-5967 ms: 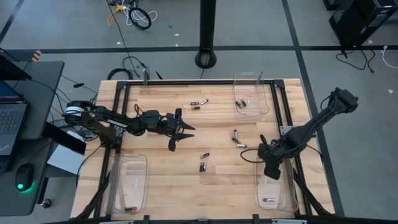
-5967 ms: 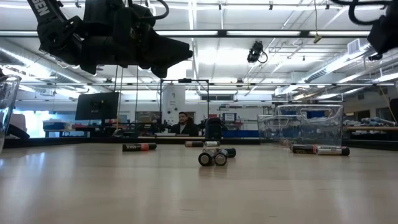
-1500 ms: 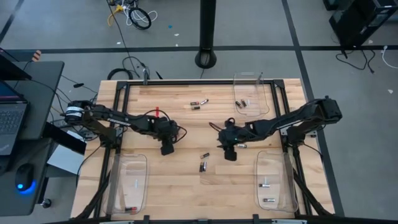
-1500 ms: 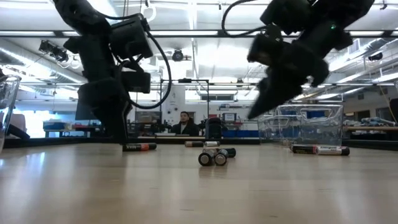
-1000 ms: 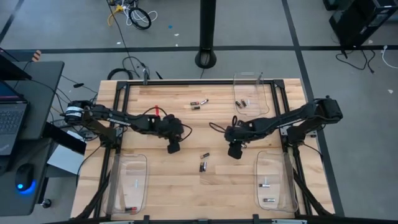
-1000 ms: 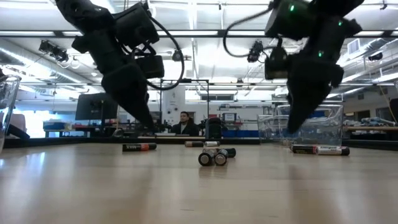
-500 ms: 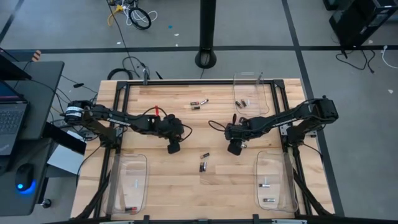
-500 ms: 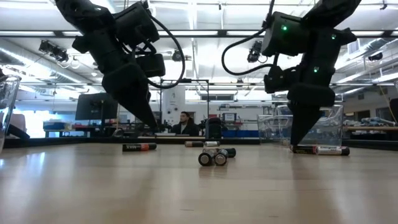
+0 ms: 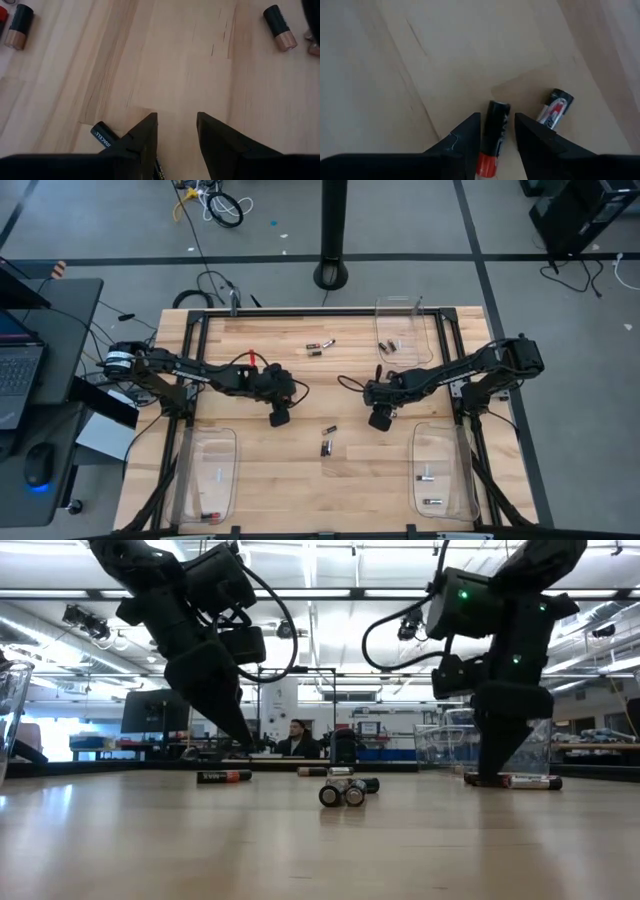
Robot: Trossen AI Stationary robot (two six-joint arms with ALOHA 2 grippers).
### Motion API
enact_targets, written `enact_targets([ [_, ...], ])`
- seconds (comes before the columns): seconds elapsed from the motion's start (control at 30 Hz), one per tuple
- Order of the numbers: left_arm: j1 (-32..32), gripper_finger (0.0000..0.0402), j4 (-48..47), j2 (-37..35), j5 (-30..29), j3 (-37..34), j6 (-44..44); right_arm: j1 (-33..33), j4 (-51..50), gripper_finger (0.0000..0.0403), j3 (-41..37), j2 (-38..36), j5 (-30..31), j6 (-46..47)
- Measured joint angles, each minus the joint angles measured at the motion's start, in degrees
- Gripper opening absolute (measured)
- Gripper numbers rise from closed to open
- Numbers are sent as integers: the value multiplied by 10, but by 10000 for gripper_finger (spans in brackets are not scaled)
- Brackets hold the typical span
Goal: Sort batteries
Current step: Put the orange battery into the bottom left transparent bin
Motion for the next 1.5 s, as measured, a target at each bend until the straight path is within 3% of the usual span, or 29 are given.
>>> enact_targets([
  [0.23,0,145,4,0,0,0,0,-9,9,117,-3,0,-2,0],
  [0.47,-1,144,36,0,0,0,3,-10,15,52,-2,-1,-19,-20],
  [0.7,-1,144,76,0,0,0,19,-10,20,60,-2,-1,-38,-35],
  [1.13,-1,144,208,0,17,-3,80,-9,43,37,85,-2,-52,-120],
  [1.3,2,144,314,0,74,-35,91,4,52,7,124,-12,-43,-154],
  [1.4,4,144,342,0,95,-52,85,16,3,21,126,-17,-47,-147],
  [1.5,4,144,341,0,97,-57,85,35,-62,63,120,-7,-69,-129],
])
